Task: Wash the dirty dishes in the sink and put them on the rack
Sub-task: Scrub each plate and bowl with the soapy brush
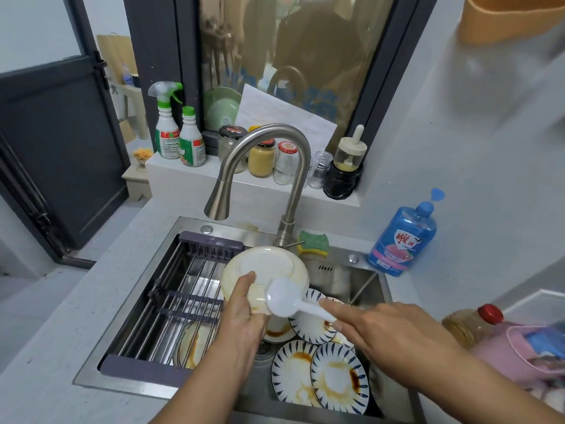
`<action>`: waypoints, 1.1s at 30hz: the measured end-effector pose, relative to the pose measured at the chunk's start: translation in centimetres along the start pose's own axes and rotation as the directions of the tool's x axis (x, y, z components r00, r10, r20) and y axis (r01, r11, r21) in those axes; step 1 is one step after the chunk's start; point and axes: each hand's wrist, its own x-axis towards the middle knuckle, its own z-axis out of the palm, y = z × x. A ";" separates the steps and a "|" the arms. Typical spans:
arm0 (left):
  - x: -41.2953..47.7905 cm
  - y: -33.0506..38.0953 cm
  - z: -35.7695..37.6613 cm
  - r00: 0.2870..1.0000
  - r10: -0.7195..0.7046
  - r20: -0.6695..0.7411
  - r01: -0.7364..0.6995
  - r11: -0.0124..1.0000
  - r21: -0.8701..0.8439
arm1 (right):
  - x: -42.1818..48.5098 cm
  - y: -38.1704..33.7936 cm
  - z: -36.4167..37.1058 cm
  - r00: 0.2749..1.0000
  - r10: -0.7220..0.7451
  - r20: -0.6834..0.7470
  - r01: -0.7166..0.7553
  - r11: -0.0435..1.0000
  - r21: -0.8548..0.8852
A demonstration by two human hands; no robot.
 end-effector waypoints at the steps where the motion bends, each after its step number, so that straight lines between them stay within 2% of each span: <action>1: 0.1 0.0 0.0 1.000 -0.009 -0.009 0.009 1.000 -0.011 | -0.1 0.4 -0.1 1.000 0.027 -0.005 -0.027 1.000 0.002; 4: 0.2 0.0 -0.1 0.999 -0.015 0.030 0.017 0.998 -0.056 | -0.4 1.7 -0.7 0.993 0.120 0.000 -0.120 0.991 0.062; 10: -0.2 -0.7 1.3 0.998 -0.037 -0.047 0.037 0.999 0.002 | -0.3 -1.3 -0.1 0.999 -0.032 -0.033 0.031 0.999 -0.030; 14: 0.1 -0.2 0.3 1.000 0.000 0.020 0.000 1.000 -0.013 | 0.0 0.7 0.0 0.999 0.019 -0.047 -0.020 0.999 -0.036; 17: 0.5 0.3 -0.8 0.991 -0.018 0.130 0.027 0.997 -0.069 | 0.2 3.2 -0.7 0.996 0.089 -0.032 -0.086 0.993 0.078; 21: 0.2 1.0 -1.4 0.965 -0.014 0.260 0.038 0.995 -0.089 | 1.4 6.3 -0.5 0.995 0.098 0.024 -0.101 0.951 0.292; 24: -0.3 1.3 -1.9 0.937 -0.034 0.347 0.046 0.999 -0.026 | 2.5 7.8 -0.3 0.995 0.100 0.018 -0.097 0.887 0.451; 26: -0.4 1.5 -2.5 0.926 -0.060 0.374 0.057 0.998 0.019 | 3.1 8.2 -0.7 0.995 0.098 0.026 -0.099 0.866 0.491; 33: -0.2 1.9 -2.9 0.868 -0.141 0.476 0.029 0.972 0.234 | 4.2 7.9 -2.6 0.992 0.122 -0.038 -0.093 0.894 0.438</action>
